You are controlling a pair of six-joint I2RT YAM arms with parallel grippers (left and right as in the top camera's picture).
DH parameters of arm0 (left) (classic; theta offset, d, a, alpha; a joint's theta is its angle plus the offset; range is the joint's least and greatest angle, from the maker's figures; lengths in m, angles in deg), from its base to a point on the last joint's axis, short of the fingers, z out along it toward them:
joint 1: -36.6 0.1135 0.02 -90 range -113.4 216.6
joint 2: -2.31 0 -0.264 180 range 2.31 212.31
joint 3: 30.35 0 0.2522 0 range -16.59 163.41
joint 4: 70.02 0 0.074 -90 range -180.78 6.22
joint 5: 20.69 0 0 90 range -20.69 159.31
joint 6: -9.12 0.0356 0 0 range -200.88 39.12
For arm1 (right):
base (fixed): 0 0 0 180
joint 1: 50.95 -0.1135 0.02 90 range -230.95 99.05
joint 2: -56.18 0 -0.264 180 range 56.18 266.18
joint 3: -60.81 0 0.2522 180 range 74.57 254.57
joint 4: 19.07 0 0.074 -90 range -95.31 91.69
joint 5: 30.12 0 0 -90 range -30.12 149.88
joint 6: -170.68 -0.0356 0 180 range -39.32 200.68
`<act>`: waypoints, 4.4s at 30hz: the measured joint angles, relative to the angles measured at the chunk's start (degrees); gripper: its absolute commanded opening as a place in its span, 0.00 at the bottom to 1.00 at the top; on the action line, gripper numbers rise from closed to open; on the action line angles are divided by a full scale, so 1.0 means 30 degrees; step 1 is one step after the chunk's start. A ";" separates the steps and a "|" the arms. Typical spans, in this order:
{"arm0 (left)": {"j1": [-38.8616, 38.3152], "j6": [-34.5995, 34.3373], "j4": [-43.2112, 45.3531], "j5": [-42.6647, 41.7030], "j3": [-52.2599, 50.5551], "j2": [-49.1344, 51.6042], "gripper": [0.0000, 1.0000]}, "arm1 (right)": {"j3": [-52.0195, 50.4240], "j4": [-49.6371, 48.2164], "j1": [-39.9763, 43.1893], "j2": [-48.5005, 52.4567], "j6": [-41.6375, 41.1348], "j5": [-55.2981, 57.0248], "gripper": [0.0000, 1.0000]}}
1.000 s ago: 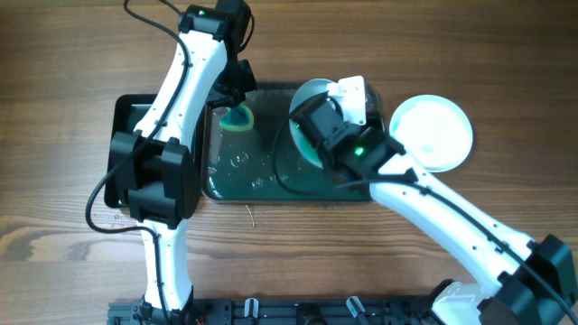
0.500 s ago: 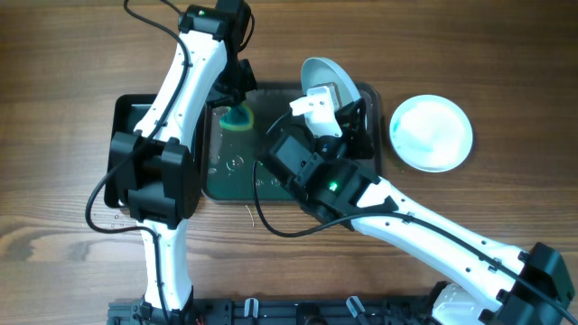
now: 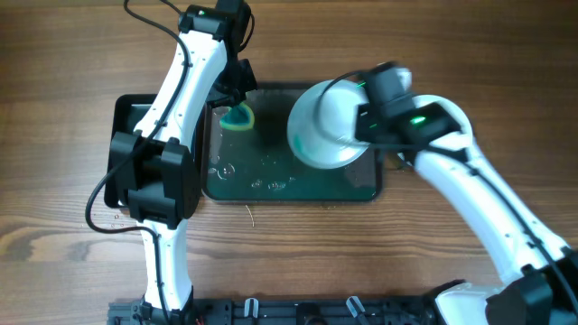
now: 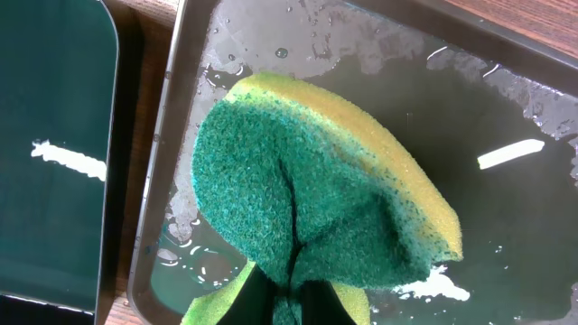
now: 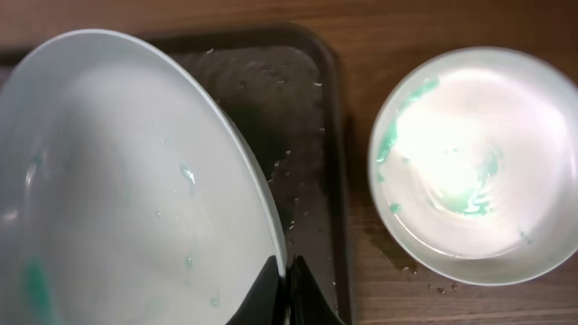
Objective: Clean dirty plates on tray and stack at the side
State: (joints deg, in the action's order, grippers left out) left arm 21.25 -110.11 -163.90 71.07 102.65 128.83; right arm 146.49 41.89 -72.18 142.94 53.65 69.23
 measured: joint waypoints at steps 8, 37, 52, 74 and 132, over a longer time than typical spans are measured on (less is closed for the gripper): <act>0.0000 -0.0007 0.0000 0.0000 0.0000 0.0000 0.04 | 0.0000 0.1049 0.9923 -0.0678 0.0182 -0.5362 0.05; 0.1836 0.5544 -0.2463 0.0743 0.0022 -0.3082 0.04 | 0.0918 0.2514 1.2509 0.0503 0.2994 -0.6652 0.64; 0.6980 0.6222 0.4554 0.1763 -0.7475 -0.3118 0.04 | 0.1115 0.2492 1.0630 -0.0495 0.3133 -0.6805 0.64; 0.6193 0.4612 0.3366 0.0488 -0.7482 -1.0608 1.00 | 0.1115 0.4328 0.9326 -0.3155 0.6470 -0.6608 0.70; 0.5880 0.4189 0.3344 0.0138 -0.7402 -1.1868 1.00 | -2.3409 -1.8367 0.6710 -2.8574 0.9231 -0.8830 1.00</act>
State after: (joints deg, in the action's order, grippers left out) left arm 38.89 -97.54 -153.86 71.49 80.45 93.22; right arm 76.27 -13.21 -52.05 57.22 81.34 42.74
